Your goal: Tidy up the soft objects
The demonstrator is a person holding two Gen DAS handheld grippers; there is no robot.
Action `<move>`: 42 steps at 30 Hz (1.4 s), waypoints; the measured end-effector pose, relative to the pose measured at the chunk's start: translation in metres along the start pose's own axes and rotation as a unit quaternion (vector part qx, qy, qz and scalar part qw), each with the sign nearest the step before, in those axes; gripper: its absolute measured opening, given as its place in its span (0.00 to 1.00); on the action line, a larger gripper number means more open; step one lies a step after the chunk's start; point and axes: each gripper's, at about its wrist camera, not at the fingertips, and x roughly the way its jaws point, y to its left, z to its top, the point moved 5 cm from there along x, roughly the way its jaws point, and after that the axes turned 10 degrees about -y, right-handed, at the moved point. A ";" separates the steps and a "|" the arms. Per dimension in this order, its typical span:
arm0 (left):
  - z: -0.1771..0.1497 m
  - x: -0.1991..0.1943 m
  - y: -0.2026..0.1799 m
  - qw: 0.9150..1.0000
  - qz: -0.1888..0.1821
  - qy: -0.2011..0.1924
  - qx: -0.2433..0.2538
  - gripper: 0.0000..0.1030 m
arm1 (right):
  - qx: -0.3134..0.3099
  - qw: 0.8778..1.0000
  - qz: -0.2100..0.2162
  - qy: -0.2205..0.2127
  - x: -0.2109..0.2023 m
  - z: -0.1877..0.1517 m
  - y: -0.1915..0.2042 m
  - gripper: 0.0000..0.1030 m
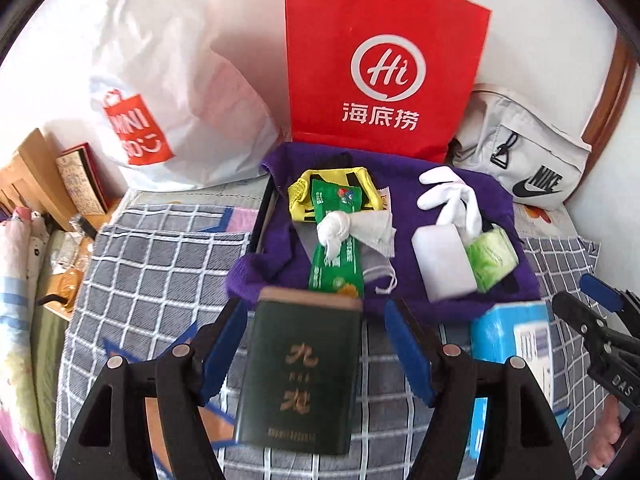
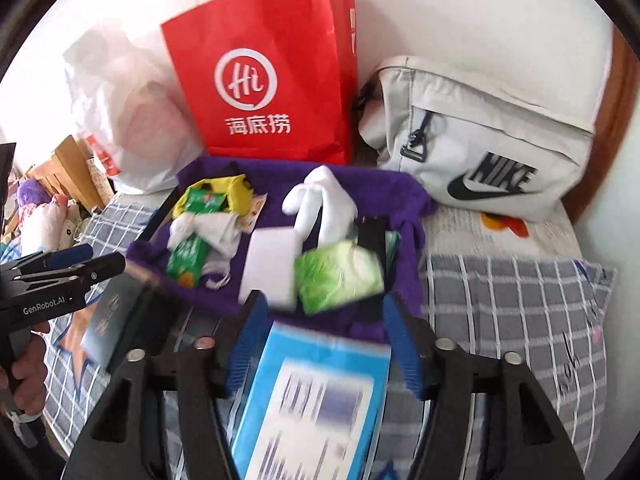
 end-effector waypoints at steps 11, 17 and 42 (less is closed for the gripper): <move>-0.048 -0.101 0.001 0.997 0.011 -0.071 0.007 0.70 | 0.006 0.998 -0.030 -0.056 -0.102 -0.052 0.019 0.95; -0.075 -0.146 0.002 0.995 0.018 -0.100 0.006 0.75 | 0.007 0.996 -0.048 -0.071 -0.145 -0.080 0.024 0.98; -0.116 -0.208 -0.016 0.991 0.014 -0.131 0.013 0.79 | 0.018 0.993 -0.062 -0.100 -0.230 -0.122 0.033 0.99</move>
